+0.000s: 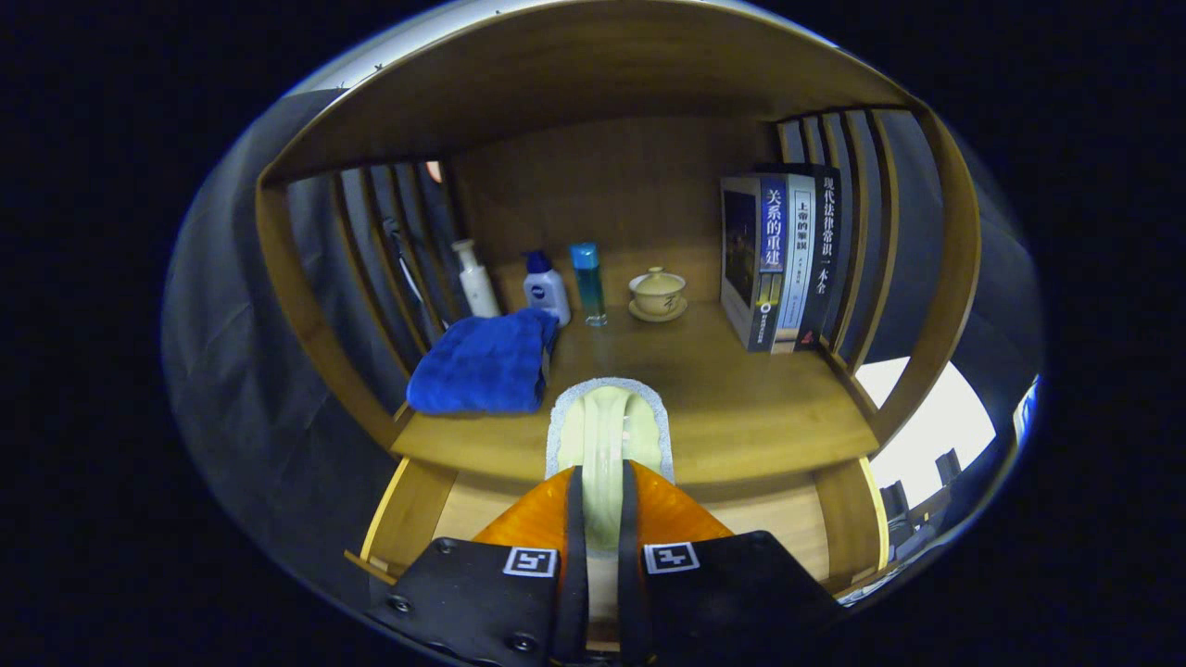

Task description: Pull open the drawer, take out the items inside it, and place them on the countertop above the cabinet.

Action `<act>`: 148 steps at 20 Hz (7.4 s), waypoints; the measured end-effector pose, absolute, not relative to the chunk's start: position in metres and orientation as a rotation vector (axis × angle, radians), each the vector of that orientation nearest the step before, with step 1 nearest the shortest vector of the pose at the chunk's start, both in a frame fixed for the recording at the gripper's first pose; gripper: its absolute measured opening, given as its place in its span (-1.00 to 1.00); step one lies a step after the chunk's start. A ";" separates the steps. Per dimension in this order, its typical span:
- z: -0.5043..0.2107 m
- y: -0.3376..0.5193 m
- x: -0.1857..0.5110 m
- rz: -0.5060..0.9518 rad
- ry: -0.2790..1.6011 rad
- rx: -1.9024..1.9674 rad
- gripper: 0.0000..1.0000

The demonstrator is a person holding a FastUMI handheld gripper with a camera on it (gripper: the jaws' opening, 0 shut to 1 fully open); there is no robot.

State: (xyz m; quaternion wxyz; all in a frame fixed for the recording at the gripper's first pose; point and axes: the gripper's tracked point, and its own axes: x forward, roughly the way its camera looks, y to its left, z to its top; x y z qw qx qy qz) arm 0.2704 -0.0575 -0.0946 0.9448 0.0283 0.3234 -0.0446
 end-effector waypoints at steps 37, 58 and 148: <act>-0.165 -0.078 0.375 -0.202 0.723 0.035 1.00; -0.060 0.026 0.247 0.045 0.391 -0.079 0.97; -0.239 -0.078 0.225 -0.188 0.283 -0.147 0.96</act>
